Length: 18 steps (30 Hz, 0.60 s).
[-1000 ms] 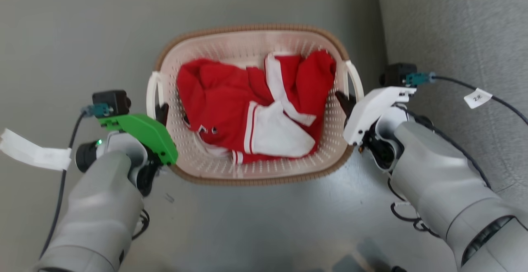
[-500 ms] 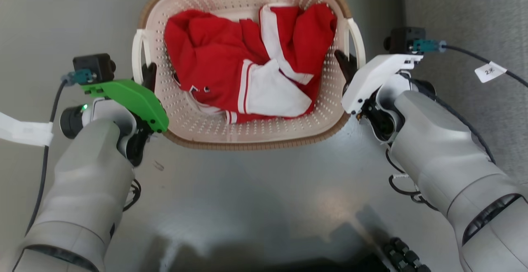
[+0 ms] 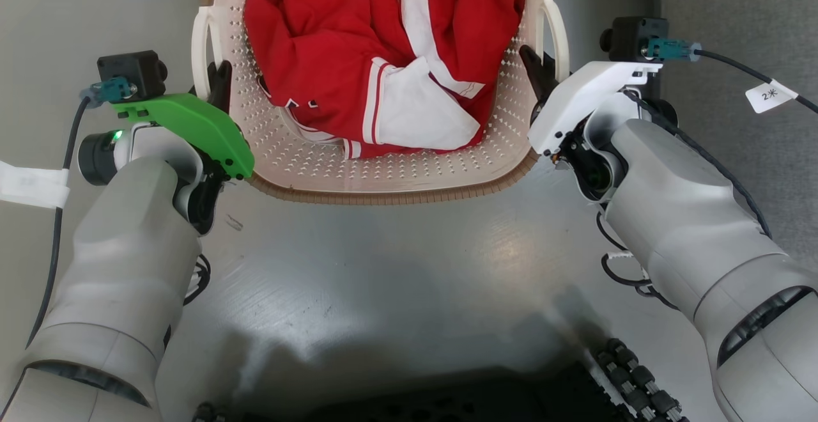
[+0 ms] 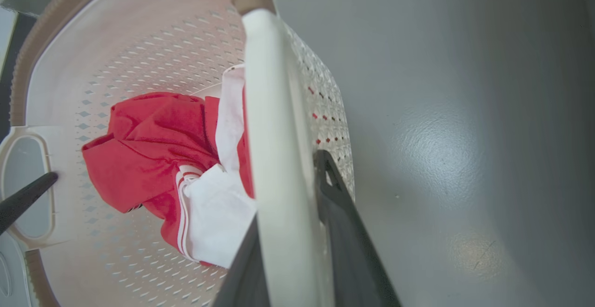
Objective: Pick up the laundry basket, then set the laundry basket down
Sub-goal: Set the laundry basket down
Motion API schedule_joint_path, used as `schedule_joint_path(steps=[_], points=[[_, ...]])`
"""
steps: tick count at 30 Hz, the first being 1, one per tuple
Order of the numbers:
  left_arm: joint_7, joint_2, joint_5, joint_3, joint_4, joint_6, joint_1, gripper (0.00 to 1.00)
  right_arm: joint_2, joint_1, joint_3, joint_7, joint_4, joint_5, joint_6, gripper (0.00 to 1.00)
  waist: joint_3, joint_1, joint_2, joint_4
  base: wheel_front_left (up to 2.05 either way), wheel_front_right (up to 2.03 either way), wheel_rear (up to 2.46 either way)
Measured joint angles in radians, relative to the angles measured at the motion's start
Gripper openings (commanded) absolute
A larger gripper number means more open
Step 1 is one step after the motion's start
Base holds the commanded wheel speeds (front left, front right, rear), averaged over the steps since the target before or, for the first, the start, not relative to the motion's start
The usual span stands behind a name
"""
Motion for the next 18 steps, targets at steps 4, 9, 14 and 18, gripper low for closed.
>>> schedule_joint_path(steps=[4,9,14,18], points=[[-0.004,0.000,0.000,0.001,0.004,0.000,-0.004,0.00,0.000,-0.005,0.004,-0.004,0.000,0.000,0.000,0.00,0.021,0.0000,0.0000,0.002,0.00,0.00,0.00],[-0.012,-0.001,0.000,0.003,0.007,0.000,-0.010,0.00,0.000,-0.016,0.007,-0.014,0.000,0.002,0.000,0.00,0.041,0.0000,0.0000,0.003,0.00,0.00,0.00],[-0.012,-0.002,0.007,0.003,0.010,0.000,-0.026,0.00,0.000,-0.022,0.007,-0.022,0.001,0.002,0.000,0.00,0.058,0.0000,0.0000,0.003,0.00,0.00,0.00],[-0.021,-0.002,0.008,0.003,0.013,0.000,-0.034,0.00,0.000,-0.032,0.008,-0.030,0.003,0.008,0.000,0.00,0.069,0.0000,0.0000,0.004,0.00,0.00,0.00]])
